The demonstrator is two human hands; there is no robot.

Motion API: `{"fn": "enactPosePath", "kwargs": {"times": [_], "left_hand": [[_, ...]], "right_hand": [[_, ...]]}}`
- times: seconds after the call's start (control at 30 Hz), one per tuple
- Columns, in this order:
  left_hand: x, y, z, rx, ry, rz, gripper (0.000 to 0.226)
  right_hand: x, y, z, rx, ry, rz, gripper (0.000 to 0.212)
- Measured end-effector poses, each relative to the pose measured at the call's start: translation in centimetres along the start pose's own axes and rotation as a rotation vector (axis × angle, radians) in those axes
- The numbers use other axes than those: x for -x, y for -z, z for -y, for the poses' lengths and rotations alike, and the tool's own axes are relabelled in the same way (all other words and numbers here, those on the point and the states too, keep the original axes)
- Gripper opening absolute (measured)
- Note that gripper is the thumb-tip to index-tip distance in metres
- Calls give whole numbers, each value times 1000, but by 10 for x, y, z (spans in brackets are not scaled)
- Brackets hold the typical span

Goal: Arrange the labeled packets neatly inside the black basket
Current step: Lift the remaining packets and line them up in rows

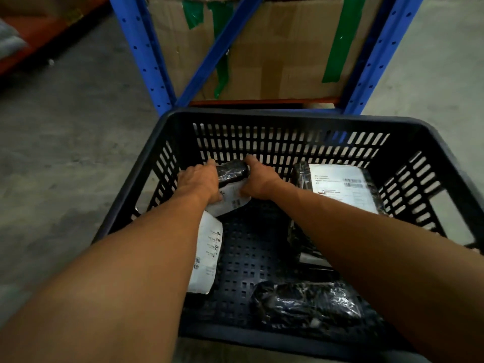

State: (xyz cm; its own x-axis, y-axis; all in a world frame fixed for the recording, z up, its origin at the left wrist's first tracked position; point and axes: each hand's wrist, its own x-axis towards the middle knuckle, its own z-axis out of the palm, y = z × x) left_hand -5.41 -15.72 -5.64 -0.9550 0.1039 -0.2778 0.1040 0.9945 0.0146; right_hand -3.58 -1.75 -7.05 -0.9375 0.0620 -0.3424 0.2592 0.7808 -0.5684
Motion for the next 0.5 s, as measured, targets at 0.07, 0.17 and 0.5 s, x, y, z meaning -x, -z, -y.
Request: {"fn": "enactPosePath", "kwargs": {"times": [0.07, 0.17, 0.5], "left_hand": [[-2, -4, 0, 28, 19, -28, 74], [2, -4, 0, 57, 43, -36, 74], [42, 69, 19, 558, -32, 12, 56]], "right_hand": [[-4, -6, -2, -55, 9, -53, 72], [-5, -7, -3, -71, 38, -74, 69], [31, 55, 6, -194, 103, -130, 88]]}}
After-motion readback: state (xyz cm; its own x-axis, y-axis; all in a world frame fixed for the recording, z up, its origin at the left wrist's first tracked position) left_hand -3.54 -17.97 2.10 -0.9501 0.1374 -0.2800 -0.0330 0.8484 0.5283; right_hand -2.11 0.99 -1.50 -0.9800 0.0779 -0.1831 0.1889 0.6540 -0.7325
